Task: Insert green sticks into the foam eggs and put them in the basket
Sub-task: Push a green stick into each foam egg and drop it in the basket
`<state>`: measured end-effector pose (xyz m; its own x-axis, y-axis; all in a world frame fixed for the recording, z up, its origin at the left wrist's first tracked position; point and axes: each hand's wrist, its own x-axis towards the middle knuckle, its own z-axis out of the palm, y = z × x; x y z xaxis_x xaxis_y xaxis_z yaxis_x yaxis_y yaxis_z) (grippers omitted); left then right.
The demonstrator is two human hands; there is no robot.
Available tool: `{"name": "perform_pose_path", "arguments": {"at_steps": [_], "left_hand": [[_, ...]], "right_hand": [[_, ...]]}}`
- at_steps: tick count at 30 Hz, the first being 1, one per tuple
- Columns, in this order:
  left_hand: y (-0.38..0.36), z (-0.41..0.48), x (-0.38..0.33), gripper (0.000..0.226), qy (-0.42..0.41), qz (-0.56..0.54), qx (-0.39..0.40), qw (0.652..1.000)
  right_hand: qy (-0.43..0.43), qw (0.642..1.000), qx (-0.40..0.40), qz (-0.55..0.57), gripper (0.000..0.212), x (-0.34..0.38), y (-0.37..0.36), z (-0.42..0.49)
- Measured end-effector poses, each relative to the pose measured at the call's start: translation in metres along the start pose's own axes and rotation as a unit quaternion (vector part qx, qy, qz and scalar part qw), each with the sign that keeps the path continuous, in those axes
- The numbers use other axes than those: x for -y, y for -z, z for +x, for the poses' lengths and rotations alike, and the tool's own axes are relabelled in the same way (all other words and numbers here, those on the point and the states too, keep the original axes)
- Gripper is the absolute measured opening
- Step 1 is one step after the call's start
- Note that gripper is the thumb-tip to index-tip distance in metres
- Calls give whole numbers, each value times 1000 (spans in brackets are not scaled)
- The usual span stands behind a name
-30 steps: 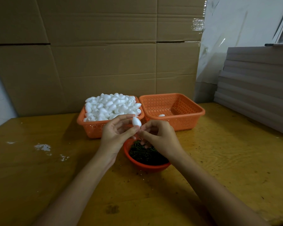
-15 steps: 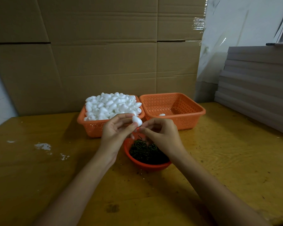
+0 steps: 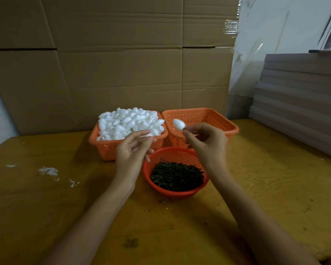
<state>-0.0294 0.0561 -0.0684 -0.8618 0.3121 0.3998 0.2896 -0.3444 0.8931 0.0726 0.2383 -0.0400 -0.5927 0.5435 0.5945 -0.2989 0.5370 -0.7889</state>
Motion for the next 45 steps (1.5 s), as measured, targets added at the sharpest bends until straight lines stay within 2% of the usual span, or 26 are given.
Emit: {"name": "perform_pose_path", "arguments": {"at_steps": [4,9,13,21,31,42,45], "left_hand": [[4,2,4,3,-6,17,-26,1000],[6,4,5,2,0,23,-49,998],[7,4,4,4,0,24,-56,998],[8,4,4,7,1,30,-63,998],[8,5,-1,11,9,27,-78,997],[7,4,-2,12,18,22,-82,996],[7,4,-3,12,19,26,-84,996]], "right_hand": [[2,995,-86,-41,8,-18,22,19],[-18,982,-142,-121,4,-43,32,34],[-20,972,-140,-188,5,-58,35,40],[-21,963,-130,-236,6,-73,30,46],[-6,959,-111,-259,3,-76,30,45],[7,955,-96,-279,9,-75,30,45],[16,954,-93,-285,16,-73,31,44]]}}
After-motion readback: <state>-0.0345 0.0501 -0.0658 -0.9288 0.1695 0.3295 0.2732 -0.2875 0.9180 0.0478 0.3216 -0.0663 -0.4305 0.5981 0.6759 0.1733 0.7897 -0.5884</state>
